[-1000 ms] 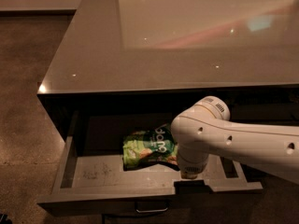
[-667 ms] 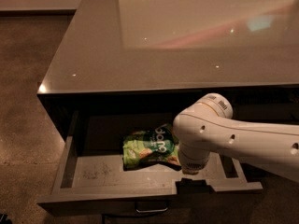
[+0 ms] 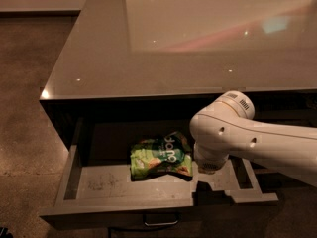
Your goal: Open top drawer
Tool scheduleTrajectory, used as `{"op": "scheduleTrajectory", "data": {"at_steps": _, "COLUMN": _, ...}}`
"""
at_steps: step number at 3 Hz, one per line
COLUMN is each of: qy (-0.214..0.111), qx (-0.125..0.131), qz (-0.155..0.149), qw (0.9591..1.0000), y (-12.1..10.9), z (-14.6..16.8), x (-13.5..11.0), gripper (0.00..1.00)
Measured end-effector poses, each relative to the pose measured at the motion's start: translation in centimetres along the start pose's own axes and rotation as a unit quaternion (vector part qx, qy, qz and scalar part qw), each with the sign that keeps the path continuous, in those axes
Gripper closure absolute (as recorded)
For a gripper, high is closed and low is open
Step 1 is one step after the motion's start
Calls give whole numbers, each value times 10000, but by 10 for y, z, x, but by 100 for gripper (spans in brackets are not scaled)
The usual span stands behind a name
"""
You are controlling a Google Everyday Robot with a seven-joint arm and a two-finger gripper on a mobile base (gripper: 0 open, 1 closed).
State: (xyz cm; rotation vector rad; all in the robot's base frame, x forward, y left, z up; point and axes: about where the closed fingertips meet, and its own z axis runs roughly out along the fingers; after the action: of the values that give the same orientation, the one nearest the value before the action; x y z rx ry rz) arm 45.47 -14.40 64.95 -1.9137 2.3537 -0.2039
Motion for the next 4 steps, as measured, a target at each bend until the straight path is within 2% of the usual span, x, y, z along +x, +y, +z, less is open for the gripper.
{"op": "scheduleTrajectory", "data": {"at_steps": 1, "qy": 60, "qx": -4, "qz": 18, "qw": 10000, "y": -4, "z": 2, "x": 3, "gripper": 100}}
{"op": "scheduleTrajectory", "data": {"at_steps": 3, "qy": 565, "qx": -271, "qz": 108, "qw": 9980, "y": 12, "z": 12, "x": 27, "gripper": 100}}
{"op": "scheduleTrajectory", "data": {"at_steps": 4, "qy": 757, "qx": -333, "qz": 191, "qw": 9964, "y": 22, "z": 6, "x": 39, "gripper": 100}}
